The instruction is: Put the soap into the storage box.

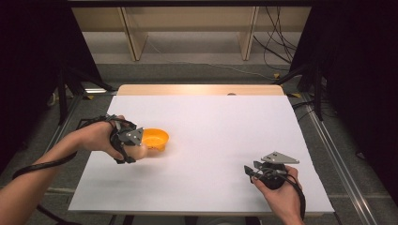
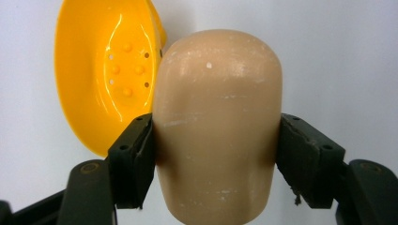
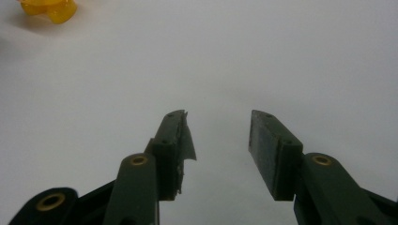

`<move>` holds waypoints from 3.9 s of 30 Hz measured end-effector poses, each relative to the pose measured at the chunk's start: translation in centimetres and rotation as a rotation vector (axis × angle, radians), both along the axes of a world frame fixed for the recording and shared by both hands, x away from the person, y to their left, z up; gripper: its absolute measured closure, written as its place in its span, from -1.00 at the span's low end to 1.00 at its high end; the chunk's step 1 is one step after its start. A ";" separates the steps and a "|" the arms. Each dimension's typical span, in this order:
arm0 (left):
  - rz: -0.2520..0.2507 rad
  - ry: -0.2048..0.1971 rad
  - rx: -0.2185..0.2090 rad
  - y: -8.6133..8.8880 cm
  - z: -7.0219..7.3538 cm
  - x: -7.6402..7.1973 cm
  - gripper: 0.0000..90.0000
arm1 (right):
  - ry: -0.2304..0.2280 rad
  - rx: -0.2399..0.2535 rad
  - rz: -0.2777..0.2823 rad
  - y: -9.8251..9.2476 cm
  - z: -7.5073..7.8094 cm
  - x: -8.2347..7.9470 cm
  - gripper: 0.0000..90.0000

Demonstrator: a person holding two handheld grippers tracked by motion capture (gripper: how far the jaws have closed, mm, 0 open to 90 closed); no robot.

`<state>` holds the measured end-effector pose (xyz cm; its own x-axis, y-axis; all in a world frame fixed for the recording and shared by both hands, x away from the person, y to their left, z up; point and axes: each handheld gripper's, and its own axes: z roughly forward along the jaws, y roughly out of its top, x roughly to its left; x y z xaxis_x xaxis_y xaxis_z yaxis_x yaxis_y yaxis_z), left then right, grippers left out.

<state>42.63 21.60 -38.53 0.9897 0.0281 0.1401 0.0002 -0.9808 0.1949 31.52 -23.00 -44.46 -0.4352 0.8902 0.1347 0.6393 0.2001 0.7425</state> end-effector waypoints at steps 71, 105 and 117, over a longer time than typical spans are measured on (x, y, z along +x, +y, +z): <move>-0.007 -0.040 -0.042 -0.9 0.8 4.0 -0.28 | -0.045 -0.016 -0.004 -0.4 0.1 0.1 0.27; 0.019 -0.031 -0.077 -1.5 -0.1 6.1 -0.28 | -0.071 -0.018 -0.005 -0.6 0.3 0.1 0.26; 0.009 -0.029 -0.086 -2.0 -0.5 6.3 -0.28 | -0.053 -0.003 -0.014 -0.5 0.4 0.0 0.26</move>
<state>48.95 19.65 -39.03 0.9850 0.0503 0.1651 0.0024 -0.9604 0.2785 31.49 -23.46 -44.10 -0.4292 0.8966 0.1092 0.6018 0.1937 0.7748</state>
